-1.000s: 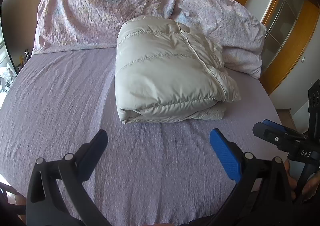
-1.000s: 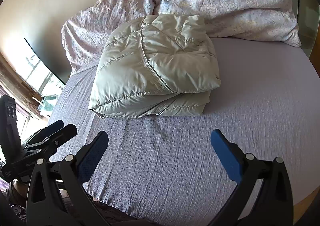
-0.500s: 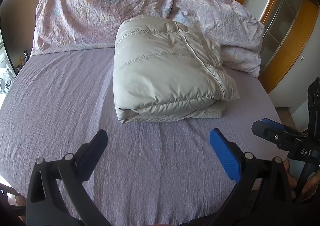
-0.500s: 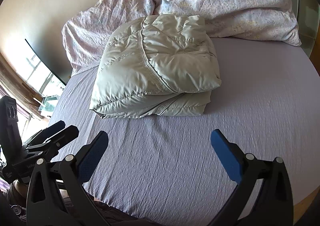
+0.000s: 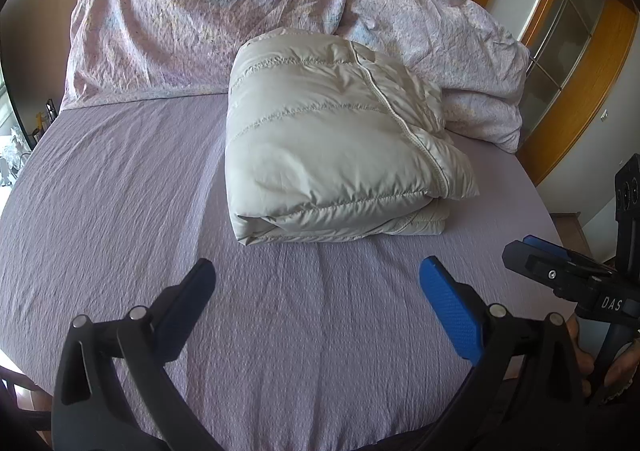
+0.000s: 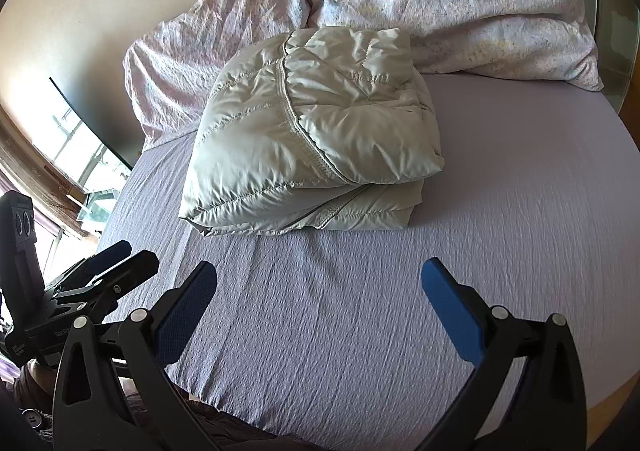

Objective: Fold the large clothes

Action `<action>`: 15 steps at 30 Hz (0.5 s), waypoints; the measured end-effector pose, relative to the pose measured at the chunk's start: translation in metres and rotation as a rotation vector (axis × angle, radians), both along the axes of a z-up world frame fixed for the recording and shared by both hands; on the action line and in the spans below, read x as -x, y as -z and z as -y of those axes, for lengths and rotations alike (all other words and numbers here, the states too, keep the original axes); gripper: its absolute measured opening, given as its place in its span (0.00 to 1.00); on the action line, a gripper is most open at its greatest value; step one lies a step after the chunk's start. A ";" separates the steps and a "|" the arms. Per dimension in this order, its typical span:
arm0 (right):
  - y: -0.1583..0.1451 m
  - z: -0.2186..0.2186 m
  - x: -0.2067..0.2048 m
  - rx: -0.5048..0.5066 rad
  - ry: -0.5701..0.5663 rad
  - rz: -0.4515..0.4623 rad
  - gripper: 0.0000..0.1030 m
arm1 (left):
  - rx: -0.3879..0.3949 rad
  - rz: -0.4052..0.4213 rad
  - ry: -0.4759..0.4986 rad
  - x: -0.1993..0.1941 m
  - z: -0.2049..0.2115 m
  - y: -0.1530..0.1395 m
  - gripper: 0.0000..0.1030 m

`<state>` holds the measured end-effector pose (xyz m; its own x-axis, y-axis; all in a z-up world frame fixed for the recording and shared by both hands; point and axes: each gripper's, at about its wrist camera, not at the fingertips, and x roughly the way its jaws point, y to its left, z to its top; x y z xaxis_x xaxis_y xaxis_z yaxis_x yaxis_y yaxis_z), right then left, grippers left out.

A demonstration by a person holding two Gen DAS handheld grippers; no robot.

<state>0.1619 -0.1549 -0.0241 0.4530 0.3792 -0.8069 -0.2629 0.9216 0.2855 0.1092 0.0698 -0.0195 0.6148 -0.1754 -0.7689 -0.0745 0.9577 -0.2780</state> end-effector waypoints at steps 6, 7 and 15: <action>0.000 0.000 0.000 0.000 0.001 -0.001 0.99 | 0.000 0.000 0.000 0.000 0.000 0.000 0.98; 0.001 0.000 0.000 0.000 0.000 -0.001 0.99 | 0.000 0.000 0.000 0.000 0.000 0.000 0.98; 0.001 0.000 0.000 0.000 0.000 -0.002 0.99 | 0.000 -0.001 0.003 0.000 0.002 0.001 0.98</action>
<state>0.1624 -0.1549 -0.0246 0.4516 0.3789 -0.8078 -0.2620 0.9218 0.2859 0.1087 0.0675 -0.0202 0.6137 -0.1769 -0.7695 -0.0723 0.9579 -0.2779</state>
